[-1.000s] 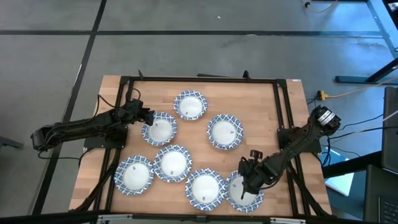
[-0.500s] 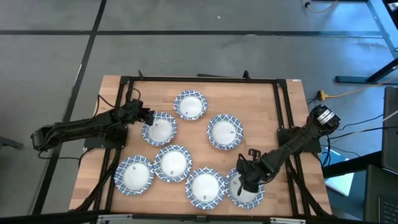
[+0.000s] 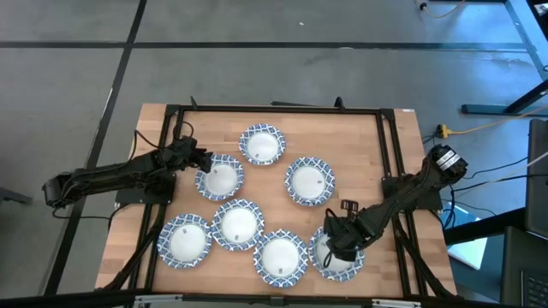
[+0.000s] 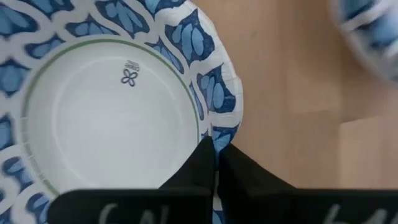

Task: Nest bowls inside each other
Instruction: Stack the white patterned bowl on the white patterned bowl

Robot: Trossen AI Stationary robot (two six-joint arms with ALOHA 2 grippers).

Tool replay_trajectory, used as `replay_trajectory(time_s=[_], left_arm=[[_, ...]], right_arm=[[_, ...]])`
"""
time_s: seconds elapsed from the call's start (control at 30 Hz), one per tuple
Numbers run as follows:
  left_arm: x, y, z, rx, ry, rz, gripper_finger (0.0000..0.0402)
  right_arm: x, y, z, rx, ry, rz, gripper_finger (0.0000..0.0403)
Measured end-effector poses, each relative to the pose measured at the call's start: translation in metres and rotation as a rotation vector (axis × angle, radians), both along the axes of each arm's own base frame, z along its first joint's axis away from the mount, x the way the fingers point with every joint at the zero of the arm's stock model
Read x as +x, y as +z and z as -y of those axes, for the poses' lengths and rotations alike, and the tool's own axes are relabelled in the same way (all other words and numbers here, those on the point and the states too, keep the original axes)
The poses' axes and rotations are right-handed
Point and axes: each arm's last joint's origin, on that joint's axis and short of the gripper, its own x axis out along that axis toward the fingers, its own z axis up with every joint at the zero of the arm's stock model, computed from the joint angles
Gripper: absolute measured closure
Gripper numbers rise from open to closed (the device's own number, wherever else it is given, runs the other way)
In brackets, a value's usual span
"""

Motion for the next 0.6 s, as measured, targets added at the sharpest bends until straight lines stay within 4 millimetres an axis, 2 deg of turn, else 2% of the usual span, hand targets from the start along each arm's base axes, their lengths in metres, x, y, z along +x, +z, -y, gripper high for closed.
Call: replay_trajectory(time_s=[0.13,0.27,0.4,0.6], left_arm=[[0.000,0.000,0.000,0.000,0.000,0.000,0.0244],[0.000,0.000,0.000,0.000,0.000,0.000,0.0244],[0.000,0.000,0.000,0.000,0.000,0.000,0.0244],[0.000,0.000,0.000,0.011,-0.008,-0.010,0.0244]], right_arm=[[0.011,0.019,0.006,-0.028,0.009,0.012,0.0398],[0.021,0.041,0.020,-0.133,0.004,0.034,0.0395],[0.029,0.065,0.040,-0.209,-0.020,0.060,0.0396],[0.030,0.101,0.078,-0.148,-0.077,0.241,0.0395]])
